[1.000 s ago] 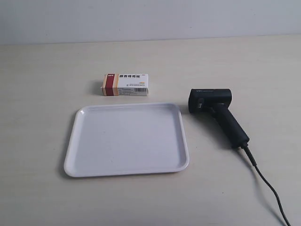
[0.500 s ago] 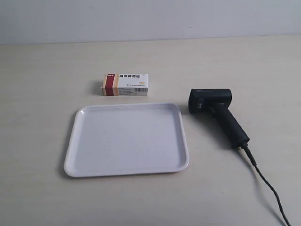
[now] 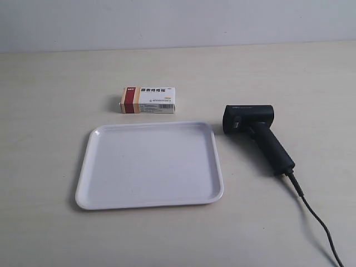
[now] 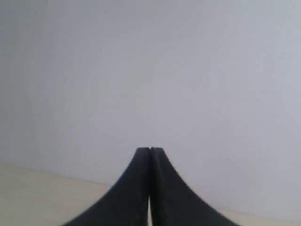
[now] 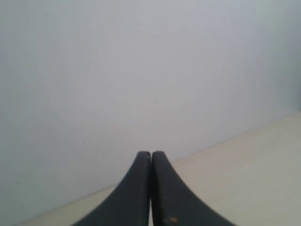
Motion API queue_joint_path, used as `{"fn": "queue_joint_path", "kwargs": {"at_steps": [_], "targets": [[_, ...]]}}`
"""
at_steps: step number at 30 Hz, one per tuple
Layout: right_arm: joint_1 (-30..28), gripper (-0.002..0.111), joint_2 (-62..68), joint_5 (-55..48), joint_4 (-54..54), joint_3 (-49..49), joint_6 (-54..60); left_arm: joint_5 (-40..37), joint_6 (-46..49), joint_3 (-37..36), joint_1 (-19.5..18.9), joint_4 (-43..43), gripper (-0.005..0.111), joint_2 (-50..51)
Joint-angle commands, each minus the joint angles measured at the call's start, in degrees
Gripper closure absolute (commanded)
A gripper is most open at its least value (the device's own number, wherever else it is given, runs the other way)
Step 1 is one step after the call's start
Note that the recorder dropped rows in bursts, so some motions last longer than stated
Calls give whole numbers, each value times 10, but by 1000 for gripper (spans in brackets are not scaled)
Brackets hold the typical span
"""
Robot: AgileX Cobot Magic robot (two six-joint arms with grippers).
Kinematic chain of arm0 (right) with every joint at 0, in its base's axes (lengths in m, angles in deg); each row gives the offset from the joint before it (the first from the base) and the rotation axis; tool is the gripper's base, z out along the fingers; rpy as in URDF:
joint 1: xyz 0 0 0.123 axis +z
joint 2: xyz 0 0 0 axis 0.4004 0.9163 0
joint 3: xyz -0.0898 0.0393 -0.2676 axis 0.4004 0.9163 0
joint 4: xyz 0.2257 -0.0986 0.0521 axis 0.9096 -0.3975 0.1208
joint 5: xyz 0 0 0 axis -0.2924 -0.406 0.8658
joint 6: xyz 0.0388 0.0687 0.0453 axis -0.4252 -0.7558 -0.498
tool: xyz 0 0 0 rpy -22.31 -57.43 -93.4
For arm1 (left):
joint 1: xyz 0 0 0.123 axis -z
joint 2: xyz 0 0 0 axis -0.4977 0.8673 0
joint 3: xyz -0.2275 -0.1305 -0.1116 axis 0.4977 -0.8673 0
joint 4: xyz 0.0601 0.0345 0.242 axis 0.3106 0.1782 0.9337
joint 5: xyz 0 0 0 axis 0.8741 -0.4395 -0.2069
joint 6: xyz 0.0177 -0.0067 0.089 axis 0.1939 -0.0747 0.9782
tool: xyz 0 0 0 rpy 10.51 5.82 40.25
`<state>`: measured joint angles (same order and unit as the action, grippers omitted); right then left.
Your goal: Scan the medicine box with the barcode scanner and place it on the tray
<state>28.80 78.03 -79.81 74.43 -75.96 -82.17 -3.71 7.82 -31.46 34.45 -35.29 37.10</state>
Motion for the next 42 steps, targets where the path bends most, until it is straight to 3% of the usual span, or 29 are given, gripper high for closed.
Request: {"fn": "queue_joint_path", "kwargs": {"at_steps": [1, 8, 12, 16, 19, 23, 25, 27, 29, 33, 36, 42], "targets": [[-3, 108, -4, 19, 0, -27, -1, 35, 21, 57, -1, -8, 107, 157], [-2, 108, 79, 6, -8, -77, -1, -17, -11, 178, 0, 72, 107, 506], [-2, 108, 163, 4, -8, -94, 20, -164, -57, 304, 19, 155, 107, 692], [-2, 108, 252, 3, -8, -111, 33, -307, 9, 425, 58, 146, 107, 812], [-2, 108, 313, 6, -8, -119, 37, -366, 185, 495, 77, 32, 107, 854], [5, 108, 370, 14, -8, -122, 38, -448, 540, 586, 74, -269, 107, 896], [21, 108, 394, 24, -8, -122, 41, -529, 747, 633, 63, -424, 107, 923], [44, 108, 413, 40, -9, -122, 44, -601, 866, 667, 53, -505, 107, 948], [70, 108, 427, 57, -10, -122, 47, -616, 909, 692, 50, -543, 107, 969], [121, 108, 449, 90, -21, -122, 47, -567, 923, 709, 58, -564, 106, 998], [144, 108, 465, 111, -24, -122, 47, -507, 936, 709, 63, -580, 90, 1012], [154, 108, 488, 128, -24, -122, 49, -442, 975, 711, 63, -603, 19, 1037]]}}
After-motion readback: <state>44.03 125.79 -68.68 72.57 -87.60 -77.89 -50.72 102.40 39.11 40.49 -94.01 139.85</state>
